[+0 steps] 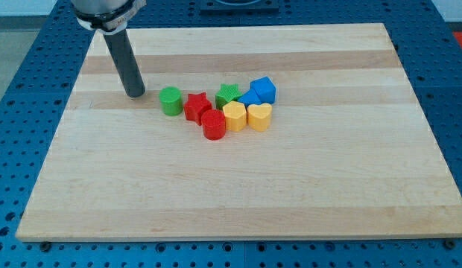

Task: Push the green circle into the red star

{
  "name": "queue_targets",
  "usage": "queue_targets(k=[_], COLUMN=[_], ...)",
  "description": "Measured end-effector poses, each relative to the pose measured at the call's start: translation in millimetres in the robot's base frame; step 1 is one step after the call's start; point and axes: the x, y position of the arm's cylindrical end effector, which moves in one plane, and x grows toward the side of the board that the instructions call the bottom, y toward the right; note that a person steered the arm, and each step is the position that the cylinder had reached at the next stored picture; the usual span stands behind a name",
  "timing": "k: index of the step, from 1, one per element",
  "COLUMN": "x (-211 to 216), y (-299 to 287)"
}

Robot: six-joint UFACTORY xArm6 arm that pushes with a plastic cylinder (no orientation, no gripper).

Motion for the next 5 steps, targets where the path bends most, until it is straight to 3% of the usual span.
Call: queue_targets(k=[5], x=[30], y=[54])
